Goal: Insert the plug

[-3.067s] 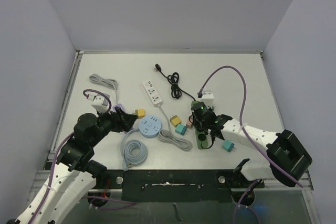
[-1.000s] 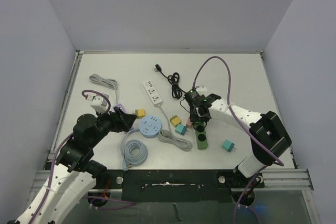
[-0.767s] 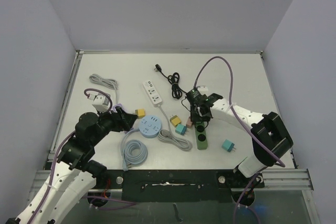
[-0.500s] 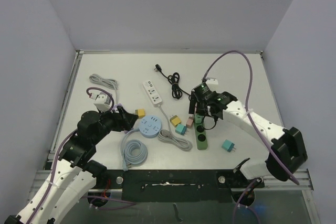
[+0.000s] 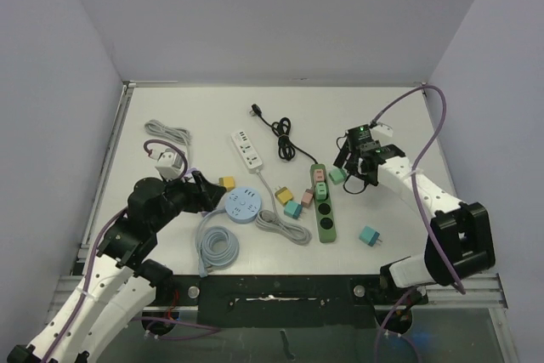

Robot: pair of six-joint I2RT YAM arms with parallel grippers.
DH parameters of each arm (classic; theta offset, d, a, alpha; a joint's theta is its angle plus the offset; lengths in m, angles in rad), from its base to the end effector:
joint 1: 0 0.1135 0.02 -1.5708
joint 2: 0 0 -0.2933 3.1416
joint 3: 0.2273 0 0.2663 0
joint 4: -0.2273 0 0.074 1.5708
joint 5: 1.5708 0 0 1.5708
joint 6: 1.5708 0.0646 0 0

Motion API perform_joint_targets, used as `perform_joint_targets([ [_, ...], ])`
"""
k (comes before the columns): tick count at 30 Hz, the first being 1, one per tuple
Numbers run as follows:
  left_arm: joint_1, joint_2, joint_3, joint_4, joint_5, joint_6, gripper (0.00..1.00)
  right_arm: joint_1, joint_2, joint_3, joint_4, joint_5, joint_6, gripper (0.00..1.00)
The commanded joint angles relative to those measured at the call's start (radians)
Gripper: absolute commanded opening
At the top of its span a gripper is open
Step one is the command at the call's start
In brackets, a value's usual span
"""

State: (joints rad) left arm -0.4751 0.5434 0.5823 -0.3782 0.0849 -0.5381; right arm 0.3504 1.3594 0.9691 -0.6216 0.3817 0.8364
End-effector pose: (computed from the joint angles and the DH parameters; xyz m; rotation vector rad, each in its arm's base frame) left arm 0.1365 -0.0764 0.2892 -0.0029 1.9839 -0.7544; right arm 0.2828 0.0777 0.2435 0.7280 2.3670 0.0007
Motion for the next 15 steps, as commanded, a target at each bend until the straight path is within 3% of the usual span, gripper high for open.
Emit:
perform_joint_targets([
  [1, 0.0, 0.024, 0.025, 0.068, 0.027, 0.001, 0.72, -0.026, 0.137, 0.054, 0.117, -0.051, 0.012, 0.78],
  [15, 0.0, 0.036, 0.024, 0.076, 0.035, -0.006, 0.72, -0.025, 0.416, 0.162, 0.126, -0.057, -0.004, 0.73],
])
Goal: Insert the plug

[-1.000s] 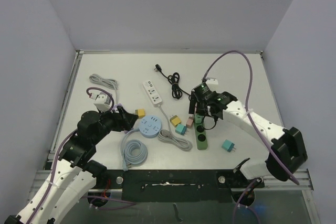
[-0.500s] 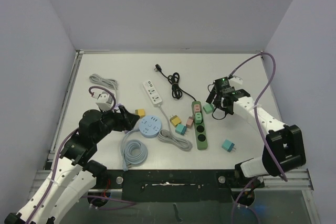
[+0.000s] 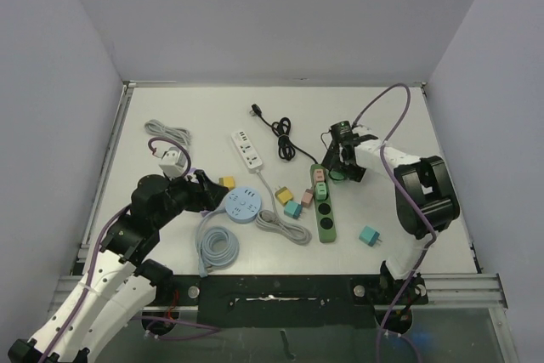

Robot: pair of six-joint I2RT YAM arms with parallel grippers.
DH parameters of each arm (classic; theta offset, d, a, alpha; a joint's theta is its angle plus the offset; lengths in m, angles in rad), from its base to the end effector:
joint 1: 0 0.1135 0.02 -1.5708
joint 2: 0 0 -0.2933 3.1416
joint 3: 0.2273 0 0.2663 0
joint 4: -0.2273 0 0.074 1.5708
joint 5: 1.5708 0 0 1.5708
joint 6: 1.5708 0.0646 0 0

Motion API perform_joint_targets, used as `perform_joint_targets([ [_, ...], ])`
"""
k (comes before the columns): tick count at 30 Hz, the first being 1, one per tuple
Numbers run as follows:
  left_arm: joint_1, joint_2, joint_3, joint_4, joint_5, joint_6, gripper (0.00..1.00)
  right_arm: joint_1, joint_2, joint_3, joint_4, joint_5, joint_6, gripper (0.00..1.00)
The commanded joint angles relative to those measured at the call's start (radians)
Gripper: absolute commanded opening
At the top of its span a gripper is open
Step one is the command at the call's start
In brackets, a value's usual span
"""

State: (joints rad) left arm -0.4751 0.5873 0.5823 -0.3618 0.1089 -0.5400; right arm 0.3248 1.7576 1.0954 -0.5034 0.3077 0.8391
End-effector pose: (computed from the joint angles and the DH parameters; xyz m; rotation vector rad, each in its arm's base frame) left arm 0.1432 -0.0815 0.2852 0.0101 2.0160 -0.7687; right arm 0.3564 0.0993 0.1649 0.7520 2.5293 -0.0439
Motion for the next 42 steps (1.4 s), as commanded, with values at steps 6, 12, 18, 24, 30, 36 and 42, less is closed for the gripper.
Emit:
perform_joint_targets([
  [6, 0.0, -0.006, 0.027, 0.065, 0.015, -0.01, 0.72, 0.017, -0.024, -0.02, -0.012, 0.041, -0.019, 0.66],
  [12, 0.0, 0.005, 0.031, 0.078, 0.026, -0.022, 0.72, 0.021, -0.078, -0.096, -0.001, 0.03, -0.031, 0.55],
  [18, 0.0, 0.019, 0.026, 0.116, 0.056, -0.062, 0.72, 0.025, -0.132, -0.164, 0.078, -0.004, -0.093, 0.28],
  [24, 0.0, 0.041, 0.023, 0.169, 0.106, -0.149, 0.72, 0.086, -0.272, -0.185, 0.117, 0.036, -0.201, 0.25],
  [30, 0.0, 0.088, 0.008, 0.293, 0.194, -0.289, 0.72, 0.217, -0.461, -0.18, 0.138, 0.017, -0.375, 0.25],
  [36, -0.005, 0.192, -0.044, 0.523, 0.306, -0.473, 0.72, 0.38, -0.636, -0.222, 0.28, -0.196, -0.555, 0.25],
  [42, -0.015, 0.298, -0.047, 0.617, 0.345, -0.559, 0.72, 0.516, -0.679, -0.275, 0.361, -0.331, -0.697, 0.26],
])
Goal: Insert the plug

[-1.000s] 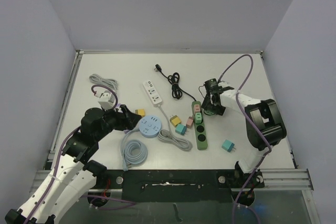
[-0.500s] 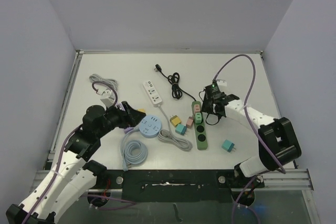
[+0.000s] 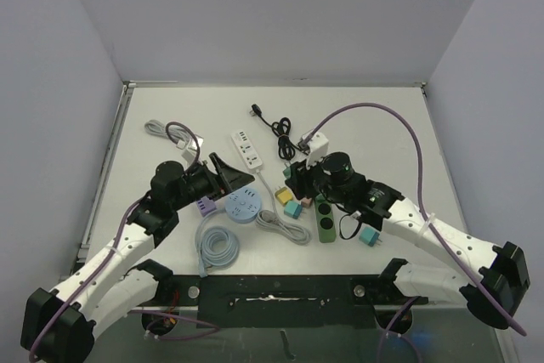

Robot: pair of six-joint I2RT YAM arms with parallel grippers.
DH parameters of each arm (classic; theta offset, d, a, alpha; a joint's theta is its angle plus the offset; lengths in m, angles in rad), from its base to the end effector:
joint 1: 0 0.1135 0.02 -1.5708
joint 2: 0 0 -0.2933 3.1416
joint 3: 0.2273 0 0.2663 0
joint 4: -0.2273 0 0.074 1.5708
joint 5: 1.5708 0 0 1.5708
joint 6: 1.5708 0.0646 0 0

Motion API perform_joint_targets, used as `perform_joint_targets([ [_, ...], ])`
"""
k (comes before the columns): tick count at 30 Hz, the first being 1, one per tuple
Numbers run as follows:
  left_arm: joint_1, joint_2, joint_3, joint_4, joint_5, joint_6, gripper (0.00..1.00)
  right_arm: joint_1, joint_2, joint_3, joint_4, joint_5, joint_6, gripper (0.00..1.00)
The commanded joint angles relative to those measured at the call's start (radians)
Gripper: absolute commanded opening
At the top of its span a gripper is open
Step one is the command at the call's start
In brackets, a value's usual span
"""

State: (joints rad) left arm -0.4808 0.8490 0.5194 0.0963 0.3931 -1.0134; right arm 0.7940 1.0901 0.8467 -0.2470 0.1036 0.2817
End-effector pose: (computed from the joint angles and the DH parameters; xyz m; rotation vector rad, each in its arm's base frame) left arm 0.1846 -0.1242 0.2756 -0.2228 2.0132 -1.3667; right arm 0.1959 0.1897 0.3042 -0.4699 2.0525 0.5528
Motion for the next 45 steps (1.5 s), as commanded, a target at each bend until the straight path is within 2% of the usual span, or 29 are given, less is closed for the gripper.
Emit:
perform_joint_targets([
  [1, -0.012, 0.046, 0.019, 0.16, 0.064, -0.088, 0.72, 0.061, -0.007, -0.029, 0.109, -0.148, -0.156, 0.26],
  [19, -0.104, 0.206, 0.027, 0.153, 0.146, -0.034, 0.7, 0.147, 0.14, 0.081, 0.078, -0.256, -0.243, 0.28],
  [23, -0.107, 0.219, 0.02, 0.161, 0.147, -0.036, 0.56, 0.15, 0.14, 0.08, 0.094, -0.283, -0.238, 0.28],
  [29, -0.11, 0.214, 0.011, 0.198, 0.171, -0.042, 0.28, 0.152, 0.141, 0.07, 0.12, -0.311, -0.216, 0.31],
  [32, -0.109, 0.189, -0.012, 0.255, 0.175, -0.044, 0.23, 0.152, 0.135, 0.076, 0.115, -0.309, -0.182, 0.41],
  [36, -0.103, 0.105, -0.044, 0.345, 0.139, -0.045, 0.23, 0.152, 0.062, 0.025, 0.177, -0.268, -0.073, 0.74],
  [38, -0.093, 0.059, -0.039, 0.339, 0.108, -0.026, 0.22, 0.152, 0.01, -0.016, 0.228, -0.262, -0.012, 0.83],
  [42, -0.082, -0.017, -0.03, 0.325, 0.03, -0.004, 0.22, 0.152, -0.084, -0.077, 0.305, -0.207, 0.148, 0.87],
  [45, -0.082, -0.058, -0.035, 0.378, 0.006, -0.019, 0.22, 0.152, -0.144, -0.135, 0.423, -0.185, 0.279, 0.87],
])
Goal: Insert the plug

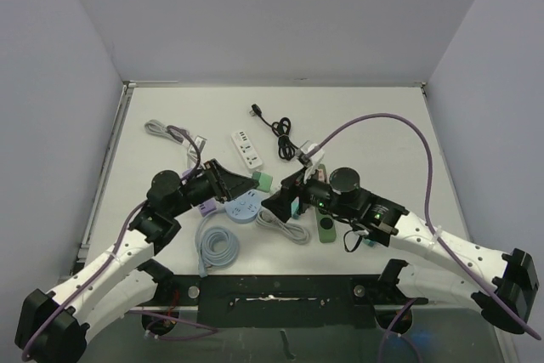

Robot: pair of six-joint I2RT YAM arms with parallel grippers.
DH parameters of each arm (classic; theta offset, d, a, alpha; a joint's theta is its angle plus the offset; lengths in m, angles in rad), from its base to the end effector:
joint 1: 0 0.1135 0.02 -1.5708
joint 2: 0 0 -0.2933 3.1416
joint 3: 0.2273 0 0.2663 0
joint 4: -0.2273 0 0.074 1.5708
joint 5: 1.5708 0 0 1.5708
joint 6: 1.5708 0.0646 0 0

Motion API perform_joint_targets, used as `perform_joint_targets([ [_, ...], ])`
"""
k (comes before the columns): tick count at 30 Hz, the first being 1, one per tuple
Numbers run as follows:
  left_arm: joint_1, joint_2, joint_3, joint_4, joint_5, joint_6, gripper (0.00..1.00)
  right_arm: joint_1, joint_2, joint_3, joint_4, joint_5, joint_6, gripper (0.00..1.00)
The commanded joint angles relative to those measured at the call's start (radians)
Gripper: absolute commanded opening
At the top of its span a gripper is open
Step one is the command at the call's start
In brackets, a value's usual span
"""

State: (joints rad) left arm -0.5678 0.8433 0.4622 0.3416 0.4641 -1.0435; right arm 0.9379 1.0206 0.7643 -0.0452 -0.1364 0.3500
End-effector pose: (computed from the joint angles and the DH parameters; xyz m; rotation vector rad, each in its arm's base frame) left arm 0.1697 -0.1426 0.2865 -0.0270 1.8657 -1.5594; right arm 0.1494 0.2186 0.3148 -0.6742 1.8807 0.9910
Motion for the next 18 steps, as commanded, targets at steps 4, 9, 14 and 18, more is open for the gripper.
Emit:
perform_joint_targets([
  [4, 0.007, -0.091, 0.017, 0.216, -0.086, -0.044, 0.22, 0.008, -0.119, -0.128, 0.45, 0.095, 0.399, 0.86],
  [9, 0.007, -0.129, 0.019, 0.281, -0.113, -0.099, 0.22, 0.009, -0.083, -0.123, 0.607, 0.052, 0.473, 0.84],
  [14, 0.007, -0.147, 0.015, 0.297, -0.118, -0.126, 0.22, 0.008, -0.045, -0.073, 0.602, 0.086, 0.508, 0.79],
  [18, 0.006, -0.145, 0.008, 0.317, -0.103, -0.14, 0.22, 0.005, -0.031, -0.067, 0.627, 0.128, 0.548, 0.73],
])
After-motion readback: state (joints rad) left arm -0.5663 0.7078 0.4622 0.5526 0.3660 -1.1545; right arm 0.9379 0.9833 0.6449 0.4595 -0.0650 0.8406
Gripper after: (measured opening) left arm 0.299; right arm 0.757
